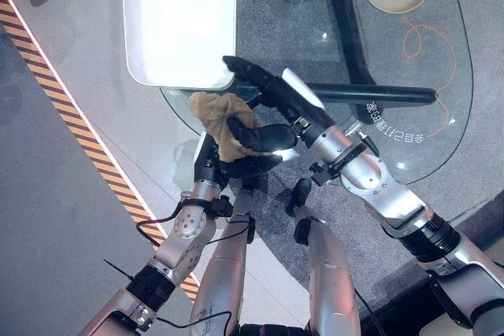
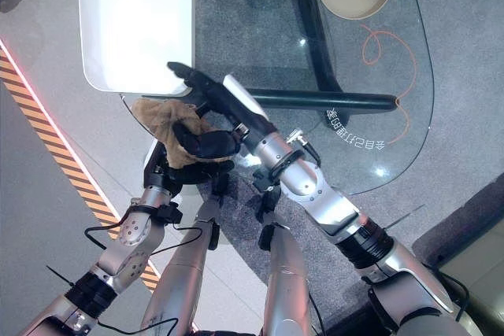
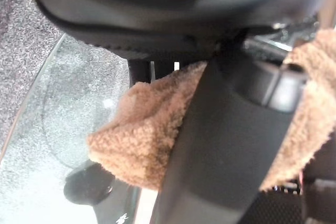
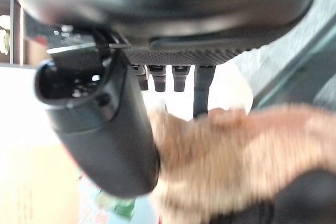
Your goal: Wipe the table with a cloth and put it in the basket.
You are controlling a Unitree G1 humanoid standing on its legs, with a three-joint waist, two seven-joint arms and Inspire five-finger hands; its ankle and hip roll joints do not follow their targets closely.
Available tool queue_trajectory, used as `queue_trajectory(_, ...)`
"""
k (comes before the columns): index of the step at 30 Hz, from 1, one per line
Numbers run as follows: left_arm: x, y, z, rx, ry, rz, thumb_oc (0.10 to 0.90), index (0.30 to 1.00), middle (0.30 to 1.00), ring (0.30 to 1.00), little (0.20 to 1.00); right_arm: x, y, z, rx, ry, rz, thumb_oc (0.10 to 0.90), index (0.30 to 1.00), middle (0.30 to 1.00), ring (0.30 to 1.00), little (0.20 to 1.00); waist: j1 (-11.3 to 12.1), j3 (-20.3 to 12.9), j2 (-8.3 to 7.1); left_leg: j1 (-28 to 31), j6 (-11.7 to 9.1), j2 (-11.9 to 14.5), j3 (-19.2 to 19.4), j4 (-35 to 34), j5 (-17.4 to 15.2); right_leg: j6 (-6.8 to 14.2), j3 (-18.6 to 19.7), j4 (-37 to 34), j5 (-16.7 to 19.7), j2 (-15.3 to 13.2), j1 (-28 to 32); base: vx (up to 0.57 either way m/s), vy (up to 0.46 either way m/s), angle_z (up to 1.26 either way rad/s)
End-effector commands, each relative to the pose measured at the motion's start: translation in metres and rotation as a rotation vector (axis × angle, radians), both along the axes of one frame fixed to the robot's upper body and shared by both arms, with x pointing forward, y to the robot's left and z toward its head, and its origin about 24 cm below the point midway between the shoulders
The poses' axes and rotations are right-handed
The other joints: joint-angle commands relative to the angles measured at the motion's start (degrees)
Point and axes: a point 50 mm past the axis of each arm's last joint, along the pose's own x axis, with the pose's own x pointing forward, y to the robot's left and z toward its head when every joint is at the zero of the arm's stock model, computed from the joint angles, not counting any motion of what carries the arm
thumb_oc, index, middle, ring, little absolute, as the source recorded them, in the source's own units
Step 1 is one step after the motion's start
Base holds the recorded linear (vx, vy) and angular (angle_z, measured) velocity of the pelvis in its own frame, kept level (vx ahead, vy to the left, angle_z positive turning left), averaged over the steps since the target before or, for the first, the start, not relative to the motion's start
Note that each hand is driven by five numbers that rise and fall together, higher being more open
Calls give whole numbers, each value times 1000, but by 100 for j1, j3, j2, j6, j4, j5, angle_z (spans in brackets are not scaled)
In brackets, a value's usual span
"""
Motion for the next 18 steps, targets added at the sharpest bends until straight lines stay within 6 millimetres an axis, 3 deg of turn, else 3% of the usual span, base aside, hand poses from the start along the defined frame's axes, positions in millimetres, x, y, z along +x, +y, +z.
queue_trajectory(1,-19,-4,65,-113,-394,-57,100,300,300,300,200,-30,0,34,9,-223,91,800,900,900,900,900,50,-142,-59,226,272,-27,356,577,-995,534,394,-589,678,164,119,-6,-13,-4)
queue_trajectory(12,-19,4,65,-95,-398,-34,100,300,300,300,200,-31,-15,27,-10,-240,6,800,900,900,900,900,-23,-142,-118,299,243,31,402,480,-983,540,387,-630,660,201,176,-3,-12,-3)
queue_trajectory(18,-20,8,64,-83,-403,-11,100,300,300,300,200,-31,-34,32,45,-293,-89,800,900,900,900,900,-97,-142,-169,361,235,58,430,436,-1012,551,418,-649,637,246,220,-2,-4,-3)
